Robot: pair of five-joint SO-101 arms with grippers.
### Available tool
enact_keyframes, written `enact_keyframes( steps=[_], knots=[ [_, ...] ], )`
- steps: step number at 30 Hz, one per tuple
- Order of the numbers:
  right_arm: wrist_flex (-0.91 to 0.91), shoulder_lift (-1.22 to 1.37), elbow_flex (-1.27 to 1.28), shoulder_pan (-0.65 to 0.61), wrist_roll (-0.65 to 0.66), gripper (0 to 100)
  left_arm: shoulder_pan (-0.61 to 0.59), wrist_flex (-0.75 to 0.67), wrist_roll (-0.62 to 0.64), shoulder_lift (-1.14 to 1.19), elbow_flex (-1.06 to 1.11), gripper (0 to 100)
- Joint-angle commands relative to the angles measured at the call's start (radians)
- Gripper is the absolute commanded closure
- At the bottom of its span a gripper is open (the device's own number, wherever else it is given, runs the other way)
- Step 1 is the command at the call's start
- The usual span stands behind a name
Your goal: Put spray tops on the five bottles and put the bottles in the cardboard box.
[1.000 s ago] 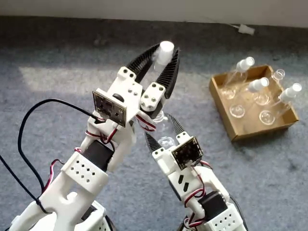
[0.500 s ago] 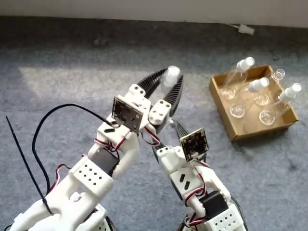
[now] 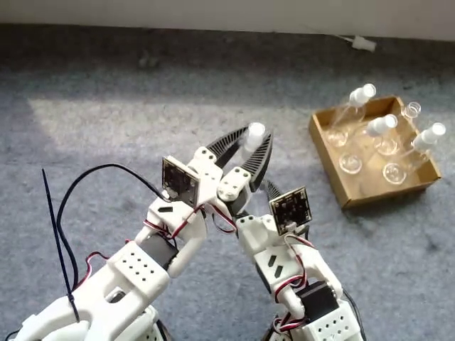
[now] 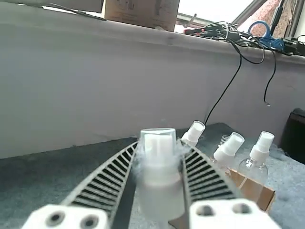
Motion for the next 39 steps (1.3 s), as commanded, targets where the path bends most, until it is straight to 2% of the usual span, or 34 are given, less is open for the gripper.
enact_keyframes(
  steps=[1,8,13,22,27,34,39],
  knots=[
    [0.002,-0.008,-0.010,0.018,-0.009,86.8,-0.045,-0.025,0.104,-0.021,-0.005,99],
    [0.002,-0.008,-0.012,0.019,-0.008,86.8,-0.054,-0.020,0.210,-0.021,0.013,99],
    [0.004,-0.008,-0.030,0.088,-0.011,86.8,-0.047,-0.023,0.210,-0.021,0.082,99],
    [0.117,-0.008,-0.104,0.087,-0.005,86.8,-0.039,-0.023,0.207,-0.021,0.094,99],
    [0.124,-0.008,-0.104,0.087,-0.002,86.8,-0.021,-0.011,0.206,-0.018,0.024,99],
    [0.119,-0.008,-0.104,0.087,0.075,86.8,0.008,0.285,0.121,-0.019,-0.116,99],
    [0.117,-0.008,-0.105,0.085,0.094,86.7,0.010,0.387,0.121,-0.019,-0.177,99]
  ],
)
